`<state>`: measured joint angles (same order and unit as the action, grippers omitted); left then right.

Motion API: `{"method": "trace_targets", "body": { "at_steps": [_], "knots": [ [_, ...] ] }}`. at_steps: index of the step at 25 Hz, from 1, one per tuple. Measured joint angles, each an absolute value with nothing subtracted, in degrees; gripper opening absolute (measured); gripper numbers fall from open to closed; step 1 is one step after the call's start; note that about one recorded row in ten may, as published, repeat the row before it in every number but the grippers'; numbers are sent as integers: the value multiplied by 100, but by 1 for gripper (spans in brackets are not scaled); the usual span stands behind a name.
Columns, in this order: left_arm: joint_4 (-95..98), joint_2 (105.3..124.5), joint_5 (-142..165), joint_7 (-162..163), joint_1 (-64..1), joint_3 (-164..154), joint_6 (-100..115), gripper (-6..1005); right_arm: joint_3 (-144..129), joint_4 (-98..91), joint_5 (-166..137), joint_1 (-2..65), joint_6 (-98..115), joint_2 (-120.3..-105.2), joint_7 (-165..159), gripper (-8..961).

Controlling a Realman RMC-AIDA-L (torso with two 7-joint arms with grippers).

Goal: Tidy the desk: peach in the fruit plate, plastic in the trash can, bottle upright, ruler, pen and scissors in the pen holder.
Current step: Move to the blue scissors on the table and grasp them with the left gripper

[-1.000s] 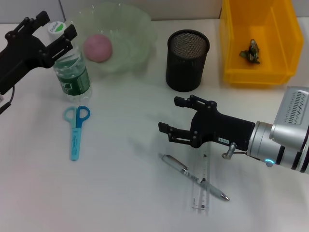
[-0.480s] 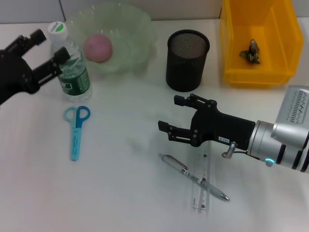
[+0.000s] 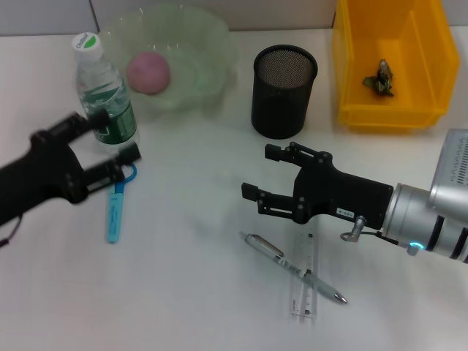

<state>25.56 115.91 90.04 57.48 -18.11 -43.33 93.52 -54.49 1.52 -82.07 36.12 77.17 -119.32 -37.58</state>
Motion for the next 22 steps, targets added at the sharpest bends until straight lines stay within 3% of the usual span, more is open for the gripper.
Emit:
{"method": "trace_targets", "body": {
  "at_steps": [9, 22],
  "knots": [
    [2534, 11790, 9901, 5665, -1810, -4333, 9231, 793, -5596, -526, -8512, 3283, 7751, -11935, -4561, 817],
    [2469, 11817, 10102, 5677, -1865, -4331, 9095, 791, -5612, -1405, -9102, 2952, 7814, -11908, -5524, 818]
  ]
}}
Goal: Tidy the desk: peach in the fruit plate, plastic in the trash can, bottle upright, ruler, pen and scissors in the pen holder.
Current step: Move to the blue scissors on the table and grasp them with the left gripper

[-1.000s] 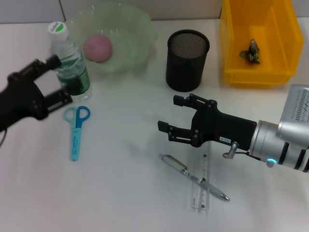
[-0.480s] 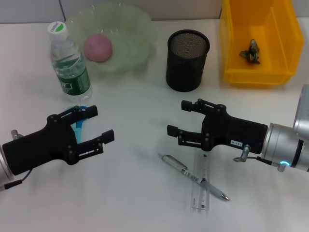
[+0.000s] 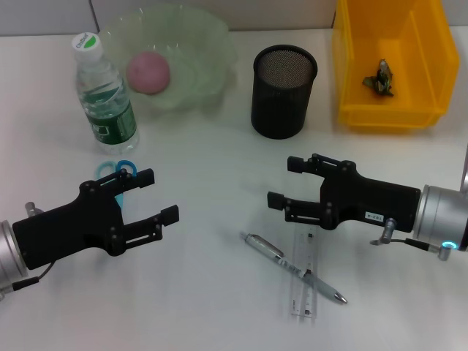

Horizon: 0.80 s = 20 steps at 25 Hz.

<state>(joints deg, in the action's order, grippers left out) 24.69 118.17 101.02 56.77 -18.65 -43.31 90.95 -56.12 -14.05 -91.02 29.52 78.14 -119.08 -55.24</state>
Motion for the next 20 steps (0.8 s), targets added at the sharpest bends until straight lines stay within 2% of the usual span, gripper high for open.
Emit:
{"method": "trace_targets", "body": {
  "at_steps": [10, 20],
  "knots": [
    [2463, 11824, 10124, 5711, -1915, -4435, 9087, 789, -5570, -2324, -10343, 2927, 8177, -11903, -5686, 818],
    [2466, 11824, 10213, 5751, -2149, -4619, 8804, 788, -5578, -2572, -10759, 3145, 8245, -11790, -6247, 817]
  ]
}}
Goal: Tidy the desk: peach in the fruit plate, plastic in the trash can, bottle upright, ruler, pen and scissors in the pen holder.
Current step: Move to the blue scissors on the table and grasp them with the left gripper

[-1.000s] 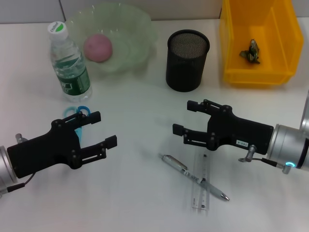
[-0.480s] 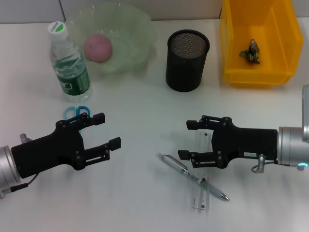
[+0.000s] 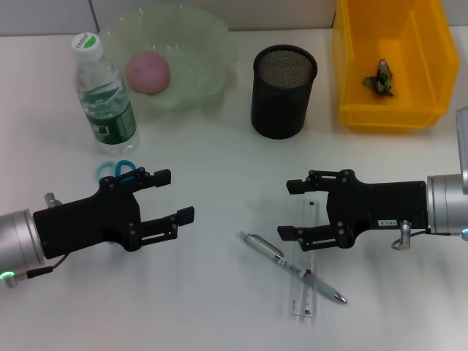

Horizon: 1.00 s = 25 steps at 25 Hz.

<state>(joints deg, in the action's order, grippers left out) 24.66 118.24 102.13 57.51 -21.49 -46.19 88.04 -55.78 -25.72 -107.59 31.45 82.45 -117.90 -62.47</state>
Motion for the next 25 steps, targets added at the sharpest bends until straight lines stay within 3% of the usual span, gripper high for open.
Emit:
{"method": "trace_targets", "body": {
  "at_steps": [16, 25],
  "knots": [
    [3593, 11689, 10549, 6171, -2568, -4688, 9506, 785, -5585, -2653, -10852, 3214, 8488, -11788, -7047, 818],
    [4943, 11603, 11649, 6753, -3315, -4705, 10353, 784, -5534, -2661, -11060, 3265, 8415, -11787, -7481, 817]
  ]
}}
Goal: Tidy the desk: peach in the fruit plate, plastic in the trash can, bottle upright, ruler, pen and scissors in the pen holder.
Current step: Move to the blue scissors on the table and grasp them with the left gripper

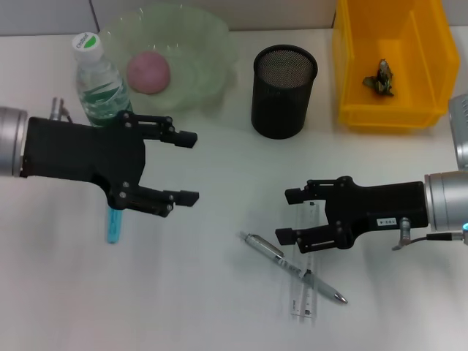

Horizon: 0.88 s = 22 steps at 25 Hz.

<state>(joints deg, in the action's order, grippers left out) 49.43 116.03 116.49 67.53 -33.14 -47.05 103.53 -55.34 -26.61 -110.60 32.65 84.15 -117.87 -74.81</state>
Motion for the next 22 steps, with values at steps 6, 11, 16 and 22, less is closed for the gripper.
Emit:
{"method": "trace_targets", "body": {
  "at_steps": [6, 11, 16, 22],
  "knots": [
    [5487, 11651, 12430, 6629, -3700, -5020, 10504, 785, -5521, -2660, -11036, 3238, 8395, -11805, -7560, 818],
    [5954, 11664, 12684, 6460, -3733, -5426, 10511, 784, -5334, -2659, -11029, 3205, 8206, -11812, -7569, 817],
    [6647, 11706, 13080, 5909, -3716, -5601, 10657, 784, -5149, -2661, -11032, 3217, 8053, -11812, -7732, 815],
    [7157, 11734, 13553, 5309, -3723, -5803, 10799, 785, -5163, -2659, -11052, 3241, 7856, -11867, -7832, 813]
  ]
}}
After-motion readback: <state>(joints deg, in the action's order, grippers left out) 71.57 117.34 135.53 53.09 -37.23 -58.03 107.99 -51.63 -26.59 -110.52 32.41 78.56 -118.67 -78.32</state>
